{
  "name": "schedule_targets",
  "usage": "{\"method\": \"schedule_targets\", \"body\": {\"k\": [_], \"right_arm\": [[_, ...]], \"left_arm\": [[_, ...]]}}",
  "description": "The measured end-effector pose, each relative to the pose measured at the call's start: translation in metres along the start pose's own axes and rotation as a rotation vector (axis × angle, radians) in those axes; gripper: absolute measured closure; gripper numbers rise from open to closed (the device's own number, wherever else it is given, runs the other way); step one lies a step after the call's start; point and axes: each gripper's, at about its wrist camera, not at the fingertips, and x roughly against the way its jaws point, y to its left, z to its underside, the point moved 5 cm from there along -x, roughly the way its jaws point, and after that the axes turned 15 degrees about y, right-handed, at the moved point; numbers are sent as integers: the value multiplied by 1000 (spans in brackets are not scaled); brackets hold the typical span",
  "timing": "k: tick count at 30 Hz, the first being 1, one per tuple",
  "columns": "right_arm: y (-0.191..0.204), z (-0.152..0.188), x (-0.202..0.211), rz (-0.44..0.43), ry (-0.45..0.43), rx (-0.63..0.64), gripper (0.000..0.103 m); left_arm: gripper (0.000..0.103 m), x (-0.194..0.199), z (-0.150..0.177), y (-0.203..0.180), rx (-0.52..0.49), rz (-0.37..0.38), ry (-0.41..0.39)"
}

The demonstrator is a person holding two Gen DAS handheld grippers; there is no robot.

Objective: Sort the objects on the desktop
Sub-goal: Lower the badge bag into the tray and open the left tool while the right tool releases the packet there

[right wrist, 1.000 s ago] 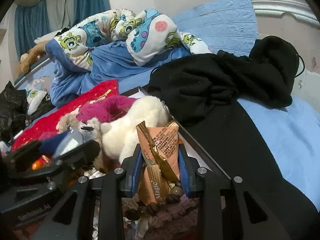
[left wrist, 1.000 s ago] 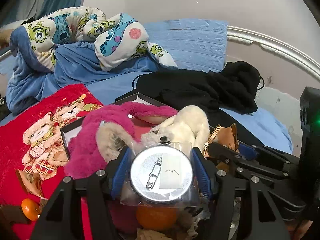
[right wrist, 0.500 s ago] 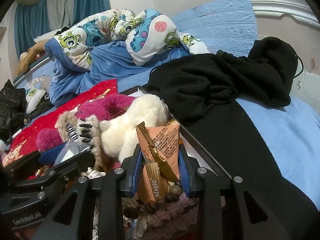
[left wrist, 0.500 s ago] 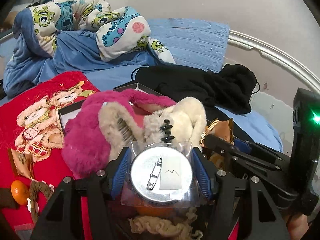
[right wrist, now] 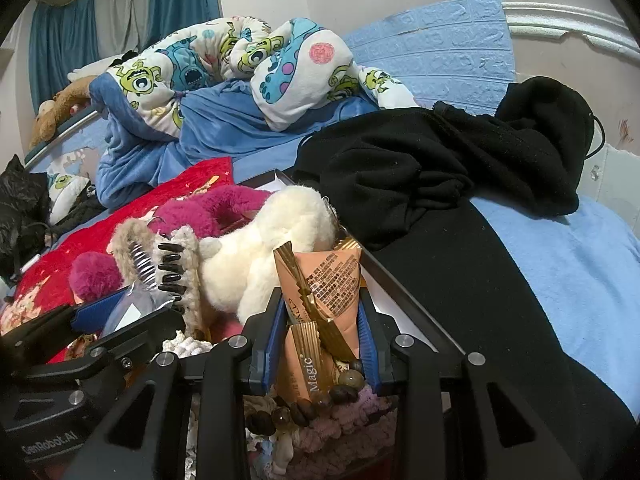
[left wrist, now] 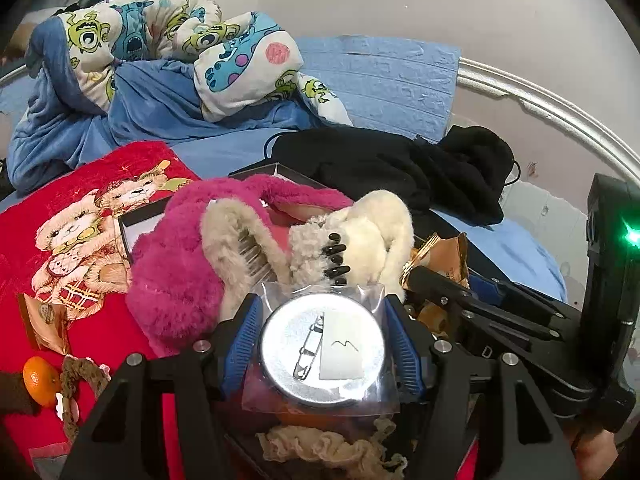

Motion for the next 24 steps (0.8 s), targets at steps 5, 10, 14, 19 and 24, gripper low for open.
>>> {"method": "schedule_targets", "body": {"k": [5,10,14,19,24], "right_arm": [[0,0,0,3,-4,2,70],[-2,1,3,-4,-21,-4,70],[-4,0,8,-9,-44,-16,70],[-5,0,13,-17,-70,-25,63],[-6,0,17,-23,-89,-31,50]], "left_arm": [[40,0,0,-1,-12,-1,-4],[40,2,0,-2,-16,4,-8],[40,4,1,-4,-31,3,-18],[34,9,2,-6,-39,-20,-40],[16,16,1,-5,-29,-15,-65]]}}
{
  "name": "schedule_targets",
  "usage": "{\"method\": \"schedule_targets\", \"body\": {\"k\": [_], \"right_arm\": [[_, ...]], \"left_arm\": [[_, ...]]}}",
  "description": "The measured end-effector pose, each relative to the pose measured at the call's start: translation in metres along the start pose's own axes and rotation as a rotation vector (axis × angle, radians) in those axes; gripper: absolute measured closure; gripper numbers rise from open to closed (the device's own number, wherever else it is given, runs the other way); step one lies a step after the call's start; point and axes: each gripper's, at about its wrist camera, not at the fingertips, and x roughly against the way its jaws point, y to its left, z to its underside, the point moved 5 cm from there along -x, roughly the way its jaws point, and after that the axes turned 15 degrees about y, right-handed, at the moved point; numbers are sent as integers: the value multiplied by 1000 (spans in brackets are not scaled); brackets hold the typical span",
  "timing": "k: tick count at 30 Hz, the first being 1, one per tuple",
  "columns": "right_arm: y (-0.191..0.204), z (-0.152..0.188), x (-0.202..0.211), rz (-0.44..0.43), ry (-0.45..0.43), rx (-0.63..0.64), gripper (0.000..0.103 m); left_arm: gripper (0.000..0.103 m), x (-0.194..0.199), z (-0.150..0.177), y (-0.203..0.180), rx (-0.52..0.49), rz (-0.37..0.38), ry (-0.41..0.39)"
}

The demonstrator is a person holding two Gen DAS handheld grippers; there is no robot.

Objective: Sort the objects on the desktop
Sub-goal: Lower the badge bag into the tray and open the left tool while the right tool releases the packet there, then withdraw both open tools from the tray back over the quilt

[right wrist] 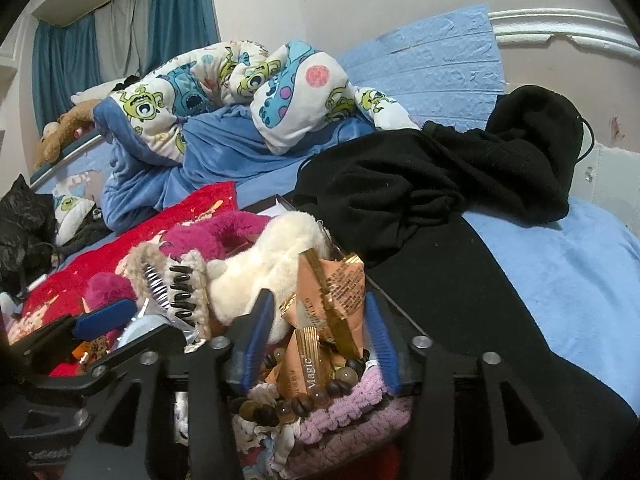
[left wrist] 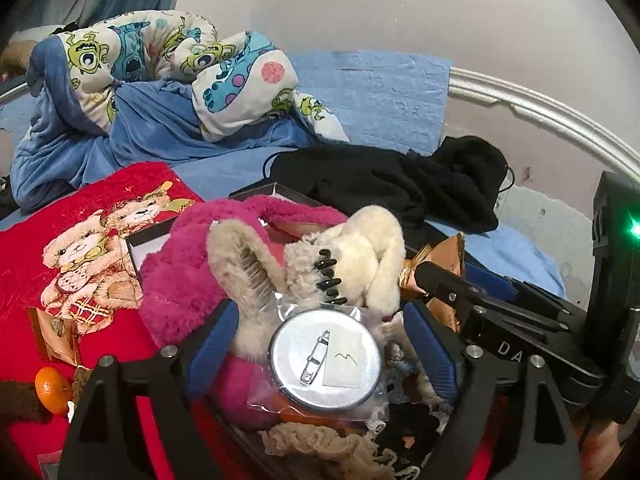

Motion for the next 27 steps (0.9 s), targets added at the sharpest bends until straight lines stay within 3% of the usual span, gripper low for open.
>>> {"method": "schedule_targets", "body": {"k": [4,8,12,27], "right_arm": [[-1,-1,6,1,-26,-11,32],[-9,-2,12,-8,-54,-54,0],[-14,-2,17,-36,-73,-86,0],[-14,-4,21,-3,-82,-102,0]], "left_arm": [[3,5,0,5,13,-4,-12],[0,7,-1,8,10,16,-5],[0,7,-1,7,8,9,-11],[0,5,2,6,-3,-16,-6]]}}
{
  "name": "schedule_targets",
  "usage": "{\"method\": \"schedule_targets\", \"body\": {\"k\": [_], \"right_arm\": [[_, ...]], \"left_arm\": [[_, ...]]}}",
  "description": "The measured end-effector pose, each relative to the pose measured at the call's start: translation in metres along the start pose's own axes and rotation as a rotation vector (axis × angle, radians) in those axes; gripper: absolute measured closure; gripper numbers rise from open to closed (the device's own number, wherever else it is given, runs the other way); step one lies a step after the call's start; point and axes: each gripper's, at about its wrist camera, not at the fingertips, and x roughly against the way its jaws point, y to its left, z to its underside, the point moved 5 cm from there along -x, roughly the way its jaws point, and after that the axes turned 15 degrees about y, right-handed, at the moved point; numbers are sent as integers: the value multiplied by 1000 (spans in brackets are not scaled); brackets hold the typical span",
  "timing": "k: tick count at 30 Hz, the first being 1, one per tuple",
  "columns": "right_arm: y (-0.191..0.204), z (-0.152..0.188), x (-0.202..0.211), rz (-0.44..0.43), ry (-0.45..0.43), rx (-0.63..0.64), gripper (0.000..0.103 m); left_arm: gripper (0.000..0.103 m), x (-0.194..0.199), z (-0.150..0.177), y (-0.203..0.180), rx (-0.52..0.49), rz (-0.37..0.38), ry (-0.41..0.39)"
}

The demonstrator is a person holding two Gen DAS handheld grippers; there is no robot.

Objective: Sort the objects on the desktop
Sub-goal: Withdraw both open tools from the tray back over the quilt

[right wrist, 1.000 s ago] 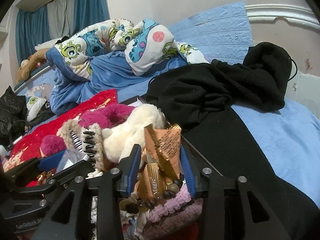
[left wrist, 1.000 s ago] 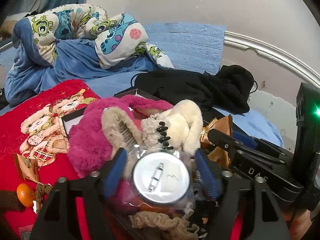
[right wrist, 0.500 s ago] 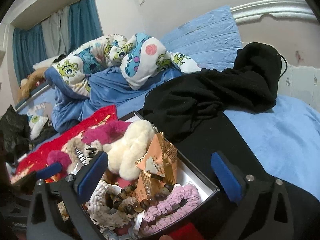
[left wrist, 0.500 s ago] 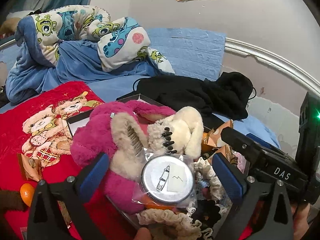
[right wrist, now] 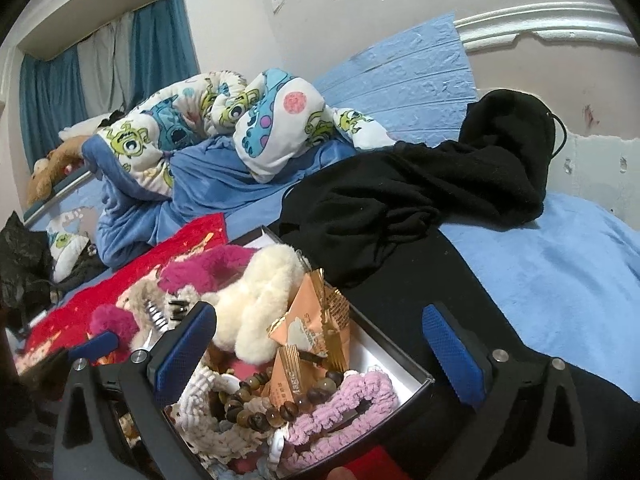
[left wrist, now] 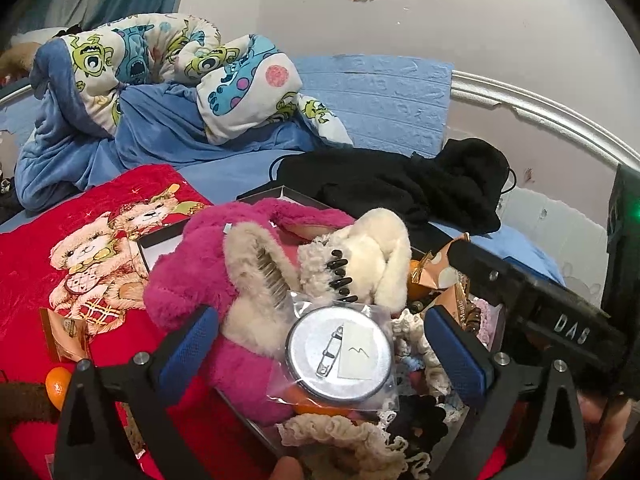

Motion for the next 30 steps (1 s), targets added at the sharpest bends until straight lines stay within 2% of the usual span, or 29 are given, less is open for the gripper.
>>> {"method": "schedule_targets", "body": {"k": [7,17,19,24,30], "right_arm": [[4,-1,13,65,-3,6,0],[12,9,28,52,-8,-5,0],[16,9,30,59,-18,6,0],[27,11,38,67,-39,57,0],[26,11,44,48,-44,31,0]], "left_arm": [[0,0,1,-2,-10,-12,1],[0,7,5,-2,-3,-27,-13],[0,10,7,-4,-13,-18,-9],[0,6,9,-10,-44,-58,4],[0,8,11,-19,-63,-62,13]]}}
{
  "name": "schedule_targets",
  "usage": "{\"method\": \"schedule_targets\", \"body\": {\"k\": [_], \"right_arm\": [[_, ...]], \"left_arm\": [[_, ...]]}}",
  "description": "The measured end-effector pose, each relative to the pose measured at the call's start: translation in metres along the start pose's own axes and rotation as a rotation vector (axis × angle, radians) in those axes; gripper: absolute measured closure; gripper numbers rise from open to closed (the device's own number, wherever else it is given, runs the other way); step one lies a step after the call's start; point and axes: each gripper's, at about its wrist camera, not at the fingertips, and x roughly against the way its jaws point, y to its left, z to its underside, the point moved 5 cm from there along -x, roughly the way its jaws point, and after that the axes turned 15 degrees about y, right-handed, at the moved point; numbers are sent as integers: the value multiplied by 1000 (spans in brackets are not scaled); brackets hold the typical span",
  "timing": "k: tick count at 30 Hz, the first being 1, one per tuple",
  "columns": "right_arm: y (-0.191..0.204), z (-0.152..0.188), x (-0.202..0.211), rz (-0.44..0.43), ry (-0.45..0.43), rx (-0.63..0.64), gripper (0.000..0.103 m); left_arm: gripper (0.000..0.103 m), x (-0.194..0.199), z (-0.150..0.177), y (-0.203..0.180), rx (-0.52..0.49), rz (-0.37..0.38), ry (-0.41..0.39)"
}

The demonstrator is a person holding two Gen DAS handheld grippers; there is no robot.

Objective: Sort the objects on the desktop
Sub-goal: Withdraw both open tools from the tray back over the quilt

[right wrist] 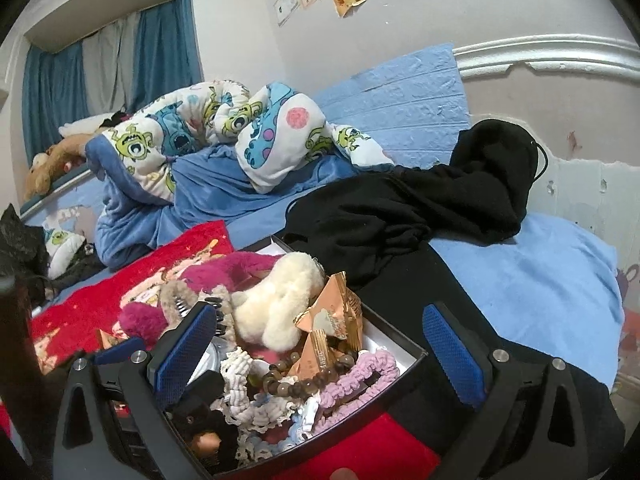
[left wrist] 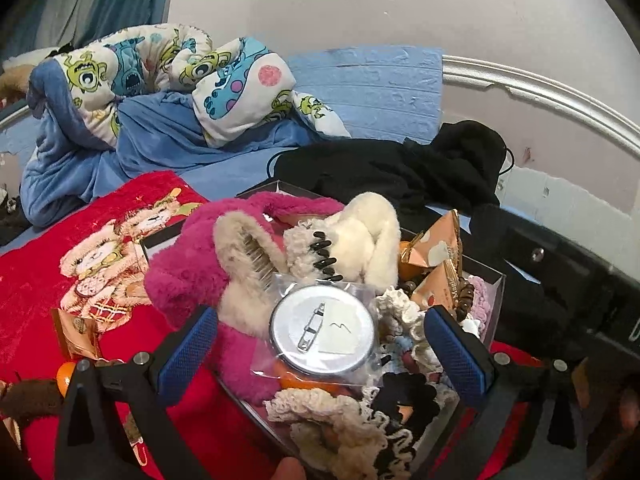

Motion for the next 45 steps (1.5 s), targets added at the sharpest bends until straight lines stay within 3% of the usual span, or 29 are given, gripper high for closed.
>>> {"method": "schedule_targets", "body": {"k": [6,12,22,33,45], "right_arm": [[-5,-1,12,-33,-21,-29,0],[0,4,25,-60,-28,-20,0],[34,13,33,-146,-25,10,0],[98,29,30,-303,19,66,0],[178,56,17,-448,81,138,0]], "left_arm": [[0,14,3,-6,-54,-47,-17],[0,36,21,4,8,0,-13],[0,71,52,45,110,-80,5],[0,113,88,111,206,-224,25],[0,171,151,204,334,-394,49]]}}
